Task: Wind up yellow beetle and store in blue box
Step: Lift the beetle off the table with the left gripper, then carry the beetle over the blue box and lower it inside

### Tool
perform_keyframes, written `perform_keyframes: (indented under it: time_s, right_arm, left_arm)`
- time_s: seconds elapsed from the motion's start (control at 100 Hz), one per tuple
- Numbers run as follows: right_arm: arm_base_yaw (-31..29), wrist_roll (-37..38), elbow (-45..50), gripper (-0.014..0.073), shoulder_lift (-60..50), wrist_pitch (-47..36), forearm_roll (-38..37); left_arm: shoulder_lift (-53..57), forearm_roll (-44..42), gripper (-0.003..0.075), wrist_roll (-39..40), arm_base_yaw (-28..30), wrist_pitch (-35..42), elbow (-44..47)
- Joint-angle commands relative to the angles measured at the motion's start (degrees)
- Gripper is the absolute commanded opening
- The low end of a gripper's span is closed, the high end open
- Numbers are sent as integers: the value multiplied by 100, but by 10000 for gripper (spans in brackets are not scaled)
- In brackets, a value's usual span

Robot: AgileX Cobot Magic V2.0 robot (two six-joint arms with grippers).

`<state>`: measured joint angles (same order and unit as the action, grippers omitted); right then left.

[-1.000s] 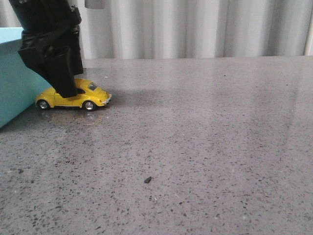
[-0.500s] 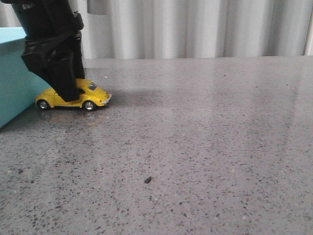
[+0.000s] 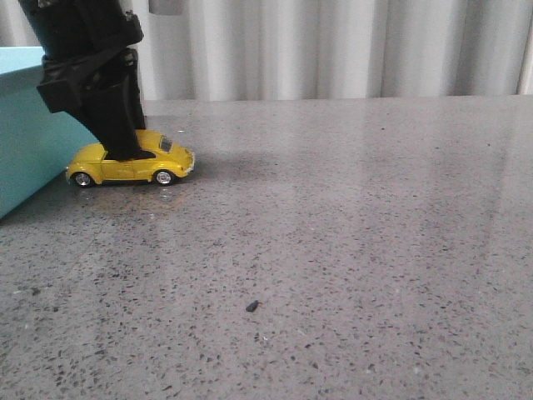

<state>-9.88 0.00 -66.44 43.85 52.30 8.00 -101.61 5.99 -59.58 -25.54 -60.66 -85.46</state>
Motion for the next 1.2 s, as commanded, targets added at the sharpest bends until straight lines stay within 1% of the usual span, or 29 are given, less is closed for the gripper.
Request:
perform_keyframes:
  time_s: [0.0,0.2,0.34,0.51,0.61,0.84,0.92,1.1,1.19]
  right_arm:
    - [27,-63,-121,-61,-20,-428,-32]
    - [27,-63,-121,-61,-20,-450,-32]
    - [27,-63,-121,-61,-20,-449,-32]
    - [27,-63,-121,-61,-20,-449,-32]
    - [27,-63,-121,-61,-9,-449,-32]
    - [27,-63,-121,-61,-9,-450,-32]
    - [27,-63,-121,-61,-9,-450,-32]
    - [27,-63,-121,-61,-9,-450,-32]
    - [27,-63,-121,-61,-9,-450,-32]
  left_arm:
    - [221,68,163,10,-7,121,-171]
    - [221,184,163,10,-7,-6,-310]
    - [232,361,163,10,-7,-182,-603]
    - [232,701,163,10,-7,-453,-1208]
    - [232,719,162,10,-7,-660,-1618]
    - [246,719,112,128,-7,-1209,-2627]
    - [271,626,101,354,31,-1209,-2879]
    - [472,147,92,400,147,-1209,-3040]
    - [568,-49,92,777,320,-1209,-3040]
